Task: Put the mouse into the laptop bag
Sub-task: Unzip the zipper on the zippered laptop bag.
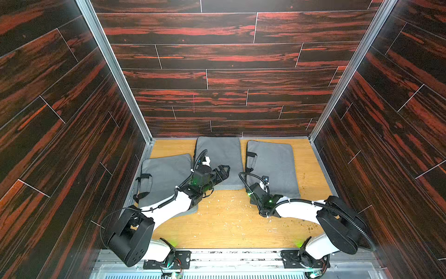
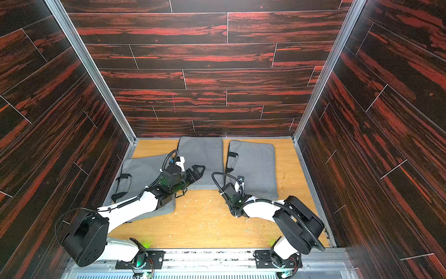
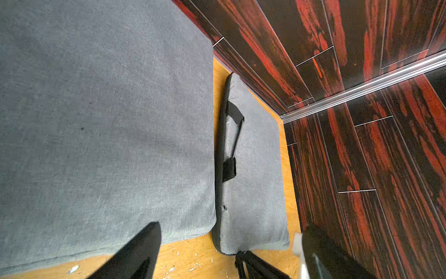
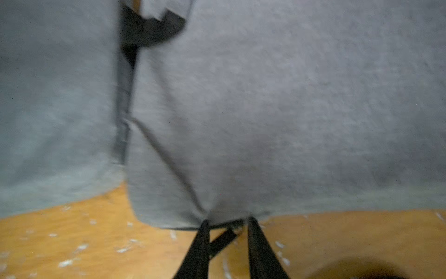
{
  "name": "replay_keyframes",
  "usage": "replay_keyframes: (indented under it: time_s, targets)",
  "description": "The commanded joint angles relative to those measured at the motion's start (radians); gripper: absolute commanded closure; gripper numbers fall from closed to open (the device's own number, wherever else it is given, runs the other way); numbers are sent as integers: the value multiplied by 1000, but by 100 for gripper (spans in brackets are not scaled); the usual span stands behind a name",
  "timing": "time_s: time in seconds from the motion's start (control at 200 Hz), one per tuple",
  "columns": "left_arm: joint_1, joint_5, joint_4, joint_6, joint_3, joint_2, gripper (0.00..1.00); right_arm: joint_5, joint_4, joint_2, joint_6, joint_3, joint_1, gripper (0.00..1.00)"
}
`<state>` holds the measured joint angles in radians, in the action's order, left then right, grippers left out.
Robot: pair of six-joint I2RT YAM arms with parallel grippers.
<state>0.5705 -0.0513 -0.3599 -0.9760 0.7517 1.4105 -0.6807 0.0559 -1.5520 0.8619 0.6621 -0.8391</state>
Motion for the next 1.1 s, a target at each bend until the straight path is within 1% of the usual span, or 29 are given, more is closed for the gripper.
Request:
replay_keyframes:
  time_s: [0.0,0.095,0.185,0.426,0.481,0.536,0.566,0.696,0.802,0.947,1.042,1.067,1.097]
  targets:
    - [-4,7,3,2,-13,-37,6,-25,19,22,45,-45,-3,81]
    - [-3,7,2,0,-15,-37,6,0,-37,46,19,-79,-3,83]
    - [-3,7,-2,-2,-15,-33,6,35,-128,65,-44,-109,-13,78]
    - [-3,4,-4,-4,-12,-32,6,10,-159,65,-106,-86,-52,50]
    - [-3,5,-5,-3,-12,-30,6,4,-136,52,-88,-73,-52,40]
    - [-3,5,-5,-5,-11,-27,6,-9,-94,31,-51,-49,-53,33]
    - [-3,2,-5,-4,-9,-24,6,-19,-64,16,-24,-35,-52,31]
    - [-3,-1,-6,-4,-9,-23,6,-27,-1,-53,54,9,-52,31]
    - [-3,1,-5,-2,-13,-28,6,-17,1,-100,74,26,-48,32]
    - [-3,1,-2,-1,-12,-30,6,-8,2,-127,88,33,-37,37]
    - [-2,2,-2,0,-11,-29,6,-8,-3,-120,89,19,-24,44]
    - [-4,1,-2,-1,-10,-28,6,-9,-5,-118,89,14,-22,48]
    - [-2,2,-3,0,-8,-25,6,-9,-8,-115,89,9,-18,55]
